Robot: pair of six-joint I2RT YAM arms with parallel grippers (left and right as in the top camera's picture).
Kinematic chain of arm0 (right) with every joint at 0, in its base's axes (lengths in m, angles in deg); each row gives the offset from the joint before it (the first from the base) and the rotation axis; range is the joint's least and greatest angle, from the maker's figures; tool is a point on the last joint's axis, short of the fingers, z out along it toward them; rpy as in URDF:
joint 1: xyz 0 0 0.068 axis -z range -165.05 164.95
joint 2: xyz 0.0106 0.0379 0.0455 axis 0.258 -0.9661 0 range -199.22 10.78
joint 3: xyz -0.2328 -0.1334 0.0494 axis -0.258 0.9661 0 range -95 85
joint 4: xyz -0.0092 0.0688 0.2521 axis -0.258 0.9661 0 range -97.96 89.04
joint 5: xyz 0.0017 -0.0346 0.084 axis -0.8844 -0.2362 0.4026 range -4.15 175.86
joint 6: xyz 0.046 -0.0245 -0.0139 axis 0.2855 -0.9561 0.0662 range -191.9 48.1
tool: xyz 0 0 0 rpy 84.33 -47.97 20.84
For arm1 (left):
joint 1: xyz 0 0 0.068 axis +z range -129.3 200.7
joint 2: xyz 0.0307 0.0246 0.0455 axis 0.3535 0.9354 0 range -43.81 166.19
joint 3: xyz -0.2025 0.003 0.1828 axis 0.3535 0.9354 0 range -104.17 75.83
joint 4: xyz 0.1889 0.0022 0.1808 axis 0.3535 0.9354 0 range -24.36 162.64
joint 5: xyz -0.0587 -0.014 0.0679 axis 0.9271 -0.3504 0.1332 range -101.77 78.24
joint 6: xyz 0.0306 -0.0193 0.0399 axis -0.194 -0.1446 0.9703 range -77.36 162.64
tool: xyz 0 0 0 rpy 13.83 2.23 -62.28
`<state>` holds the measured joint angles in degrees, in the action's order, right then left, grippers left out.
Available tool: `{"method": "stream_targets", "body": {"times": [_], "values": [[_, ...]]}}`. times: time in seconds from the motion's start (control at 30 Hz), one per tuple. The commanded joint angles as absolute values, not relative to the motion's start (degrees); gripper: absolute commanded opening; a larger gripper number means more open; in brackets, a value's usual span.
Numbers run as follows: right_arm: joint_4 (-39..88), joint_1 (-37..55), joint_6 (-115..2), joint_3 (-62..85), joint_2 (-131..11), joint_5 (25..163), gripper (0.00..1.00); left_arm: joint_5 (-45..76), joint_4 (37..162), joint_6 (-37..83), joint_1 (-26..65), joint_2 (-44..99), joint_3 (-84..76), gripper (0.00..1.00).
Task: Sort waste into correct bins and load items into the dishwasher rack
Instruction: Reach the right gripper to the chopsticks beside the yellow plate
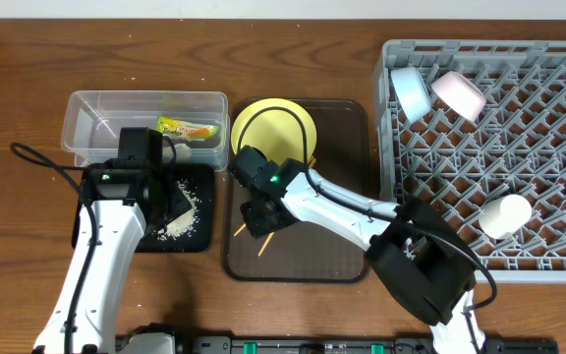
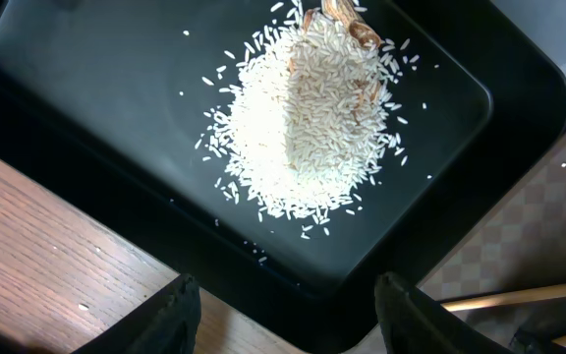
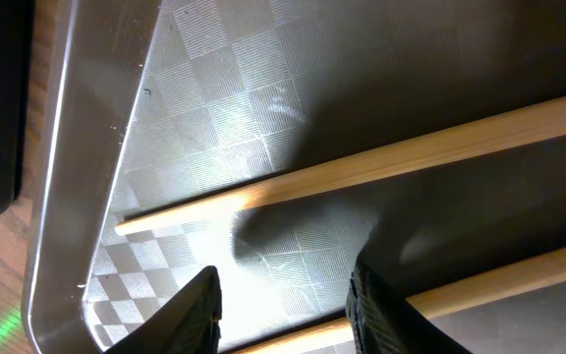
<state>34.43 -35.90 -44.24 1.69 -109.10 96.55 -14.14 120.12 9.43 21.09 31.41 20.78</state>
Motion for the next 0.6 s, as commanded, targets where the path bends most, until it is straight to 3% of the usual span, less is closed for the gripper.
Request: {"method": "stream_targets", "body": {"times": [0.0,0.23,0.57], "values": [[33.36,-35.24,-44.9,1.37,-108.03,95.77,0.41,-15.25,120.47,8.93,21.39,30.99,20.85,0.6],[24.46,-35.7,-50.49,1.37,-105.29,95.81,0.46,-15.25,120.47,8.93,21.39,30.99,20.85,0.6],[21.51,-36.14,-50.73,1.39,-109.38,95.79,0.46,-15.25,120.47,8.93,21.39,30.99,20.85,0.6]]}}
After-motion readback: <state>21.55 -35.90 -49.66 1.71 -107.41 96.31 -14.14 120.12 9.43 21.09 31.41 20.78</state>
